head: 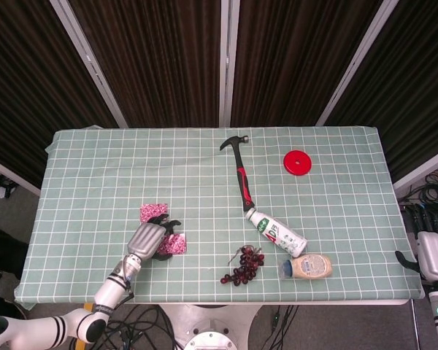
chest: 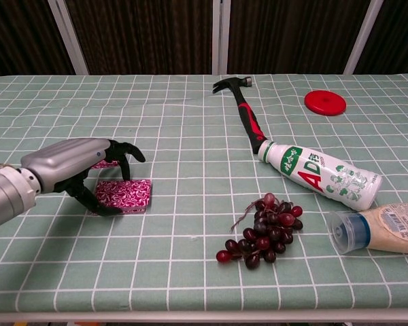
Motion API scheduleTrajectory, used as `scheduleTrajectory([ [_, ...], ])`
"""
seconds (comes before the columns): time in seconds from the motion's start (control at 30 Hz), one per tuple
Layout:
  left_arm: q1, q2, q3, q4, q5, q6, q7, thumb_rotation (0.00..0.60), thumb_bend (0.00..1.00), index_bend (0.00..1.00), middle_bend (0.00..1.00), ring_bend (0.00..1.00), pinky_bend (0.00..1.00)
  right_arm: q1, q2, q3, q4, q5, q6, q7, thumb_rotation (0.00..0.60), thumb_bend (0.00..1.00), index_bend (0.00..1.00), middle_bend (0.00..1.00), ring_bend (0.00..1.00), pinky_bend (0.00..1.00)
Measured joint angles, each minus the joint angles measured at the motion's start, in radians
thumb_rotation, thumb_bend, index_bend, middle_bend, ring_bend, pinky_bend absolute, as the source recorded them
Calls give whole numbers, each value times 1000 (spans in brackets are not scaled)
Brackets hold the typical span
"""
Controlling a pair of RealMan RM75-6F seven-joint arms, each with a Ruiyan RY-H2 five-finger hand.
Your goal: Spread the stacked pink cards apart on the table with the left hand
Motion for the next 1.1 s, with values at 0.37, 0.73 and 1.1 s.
scheduleTrajectory([
  [0.37,3,2,-1,-4,8,6,-11,600,238,230,408,119,209,2,-1,0,1,4,-3,-2,600,157,0,0,0,0],
  [0.73,6,18,-4,-18,19,18,-14,600,256,235,429,128,209,3,-2,1,3,7,-6,-2,600,157,0,0,0,0],
  [1.1,21,99,-9,-61,33,53,-15,600,256,235,435,131,209,6,-7,0,-5,7,-5,-15,600,157,0,0,0,0],
])
